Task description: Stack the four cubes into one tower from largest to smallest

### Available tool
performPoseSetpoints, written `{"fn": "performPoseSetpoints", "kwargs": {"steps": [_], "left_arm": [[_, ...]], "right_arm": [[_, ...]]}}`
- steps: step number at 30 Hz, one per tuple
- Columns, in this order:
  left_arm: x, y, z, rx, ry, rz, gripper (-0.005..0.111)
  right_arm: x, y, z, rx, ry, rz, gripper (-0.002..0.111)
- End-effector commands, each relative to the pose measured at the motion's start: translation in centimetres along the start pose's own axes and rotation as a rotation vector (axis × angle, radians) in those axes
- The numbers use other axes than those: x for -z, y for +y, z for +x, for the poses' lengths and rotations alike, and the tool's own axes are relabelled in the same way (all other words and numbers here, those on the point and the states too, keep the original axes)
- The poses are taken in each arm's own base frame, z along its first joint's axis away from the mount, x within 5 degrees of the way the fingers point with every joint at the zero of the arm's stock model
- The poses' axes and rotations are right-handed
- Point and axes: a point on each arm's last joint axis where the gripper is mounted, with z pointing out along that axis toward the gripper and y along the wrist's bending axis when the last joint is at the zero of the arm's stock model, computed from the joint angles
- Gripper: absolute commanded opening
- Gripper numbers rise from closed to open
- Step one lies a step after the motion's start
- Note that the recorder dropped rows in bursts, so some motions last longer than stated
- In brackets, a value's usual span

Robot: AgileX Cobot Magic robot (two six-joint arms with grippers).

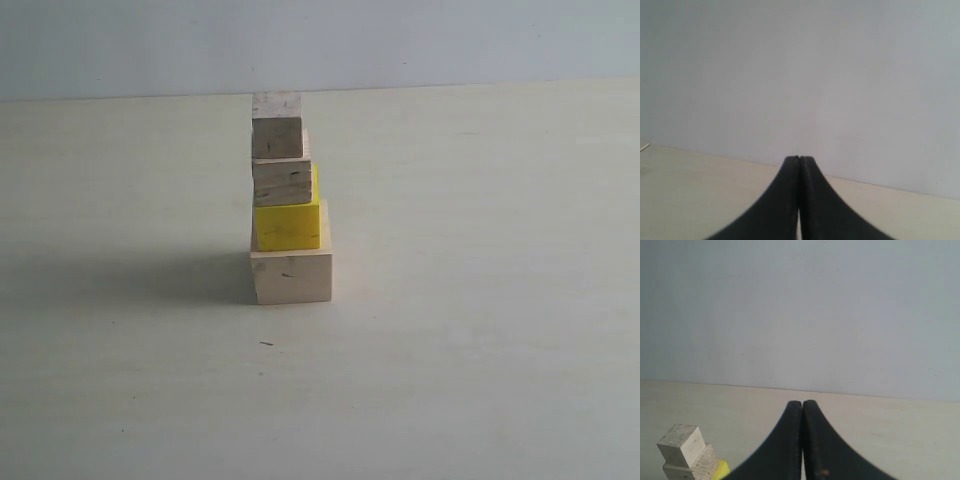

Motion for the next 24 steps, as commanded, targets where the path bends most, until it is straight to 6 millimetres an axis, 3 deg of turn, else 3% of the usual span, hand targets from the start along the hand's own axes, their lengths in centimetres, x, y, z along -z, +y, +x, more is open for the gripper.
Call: {"fn": "performPoseSetpoints", "kwargs": {"steps": [1, 7, 11, 16, 24], "left_arm": [[0.0, 0.2, 0.6, -0.027, 0.009, -0.013, 0.000], [0.1, 0.3, 0.9, -0.075, 0.037, -0.014, 0.000], [0.2, 0.6, 2.8, -0.090, 0.083, -0.019, 0.000], [0.2, 1.4, 6.7, -0.088, 0.167, -0.032, 0.000], [0.4, 1.5, 7.6, -0.160, 0.274, -0.028, 0.000]], "right_arm": [[0.1, 0.0, -0.1, 0.001, -0.015, -0.001, 0.000], [0.1, 0.0, -0.1, 0.001, -0.015, -0.001, 0.000], [0.1, 0.0, -0.1, 0.001, -0.015, -0.001, 0.000], [0.1, 0.0, -0.1, 0.001, -0.015, -0.001, 0.000], [0.1, 0.0, -0.1, 0.001, -0.015, -0.001, 0.000]]}}
